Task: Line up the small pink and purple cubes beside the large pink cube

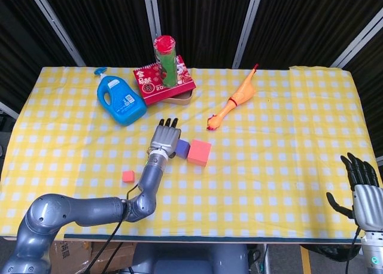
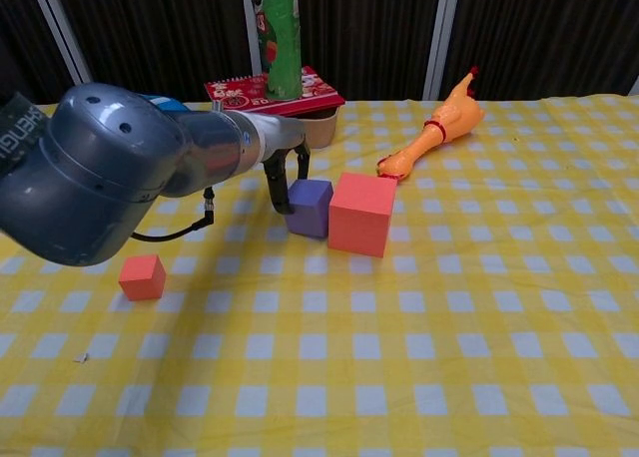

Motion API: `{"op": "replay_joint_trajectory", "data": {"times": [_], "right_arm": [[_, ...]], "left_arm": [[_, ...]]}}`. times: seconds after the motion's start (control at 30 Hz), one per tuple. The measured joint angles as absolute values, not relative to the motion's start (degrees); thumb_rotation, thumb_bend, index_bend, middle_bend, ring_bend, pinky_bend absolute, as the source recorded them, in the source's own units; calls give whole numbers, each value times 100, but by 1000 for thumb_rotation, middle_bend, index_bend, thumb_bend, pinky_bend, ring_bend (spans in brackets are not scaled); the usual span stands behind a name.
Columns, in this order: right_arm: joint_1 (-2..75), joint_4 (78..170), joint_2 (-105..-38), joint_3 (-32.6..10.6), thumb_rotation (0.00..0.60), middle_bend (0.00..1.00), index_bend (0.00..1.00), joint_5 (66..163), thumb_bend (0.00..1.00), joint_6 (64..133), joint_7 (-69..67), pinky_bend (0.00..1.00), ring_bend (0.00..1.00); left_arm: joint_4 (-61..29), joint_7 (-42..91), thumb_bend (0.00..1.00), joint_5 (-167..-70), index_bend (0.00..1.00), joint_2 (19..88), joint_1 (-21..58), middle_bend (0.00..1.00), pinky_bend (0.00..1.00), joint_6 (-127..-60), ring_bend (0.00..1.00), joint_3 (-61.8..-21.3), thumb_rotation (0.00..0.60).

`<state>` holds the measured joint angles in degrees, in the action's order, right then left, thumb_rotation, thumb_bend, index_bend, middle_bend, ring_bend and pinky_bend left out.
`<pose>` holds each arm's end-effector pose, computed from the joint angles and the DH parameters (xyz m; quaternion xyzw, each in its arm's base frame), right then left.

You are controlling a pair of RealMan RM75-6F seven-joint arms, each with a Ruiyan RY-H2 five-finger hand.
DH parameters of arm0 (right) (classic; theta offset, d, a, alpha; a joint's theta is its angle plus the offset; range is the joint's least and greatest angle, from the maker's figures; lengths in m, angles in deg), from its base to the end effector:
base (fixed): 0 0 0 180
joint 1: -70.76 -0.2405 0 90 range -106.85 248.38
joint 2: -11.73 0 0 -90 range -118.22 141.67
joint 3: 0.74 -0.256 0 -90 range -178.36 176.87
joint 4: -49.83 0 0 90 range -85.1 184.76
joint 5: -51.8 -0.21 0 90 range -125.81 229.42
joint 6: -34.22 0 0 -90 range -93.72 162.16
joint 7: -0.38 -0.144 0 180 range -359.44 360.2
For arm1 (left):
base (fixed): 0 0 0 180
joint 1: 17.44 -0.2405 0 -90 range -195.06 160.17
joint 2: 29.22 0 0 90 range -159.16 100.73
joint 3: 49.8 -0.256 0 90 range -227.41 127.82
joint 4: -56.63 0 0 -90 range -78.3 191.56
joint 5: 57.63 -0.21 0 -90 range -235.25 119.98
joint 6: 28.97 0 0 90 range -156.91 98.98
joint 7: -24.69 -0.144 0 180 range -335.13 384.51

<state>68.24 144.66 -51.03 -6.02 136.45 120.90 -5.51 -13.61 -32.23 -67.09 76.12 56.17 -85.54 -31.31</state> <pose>-0.3093 -0.1764 0.1735 0.5419 -0.4178 0.4323 0.5873 -0.0220 0.4023 -0.0890 -0.7501 -0.3915 -0.2201 0.4854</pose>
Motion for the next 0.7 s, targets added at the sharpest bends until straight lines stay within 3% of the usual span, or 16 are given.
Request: {"op": "replay_joint_trajectory", "data": {"times": [0.53,0.7], "right_arm": [[6829,14458,-5105,-595,600,0,0,13662,367,12104,-552,36,0],[6833,14455,-5109,-591,600,0,0,13670,367,12113,-542,36,0]], "left_arm": [[-1258,-3170,292,-6817,324,7689,5583,0,75,-8536,0,-3050,600],[-1348,-3156,266,-6847,231,7651,5543,0,73,-8549,0,-3051,600]]}}
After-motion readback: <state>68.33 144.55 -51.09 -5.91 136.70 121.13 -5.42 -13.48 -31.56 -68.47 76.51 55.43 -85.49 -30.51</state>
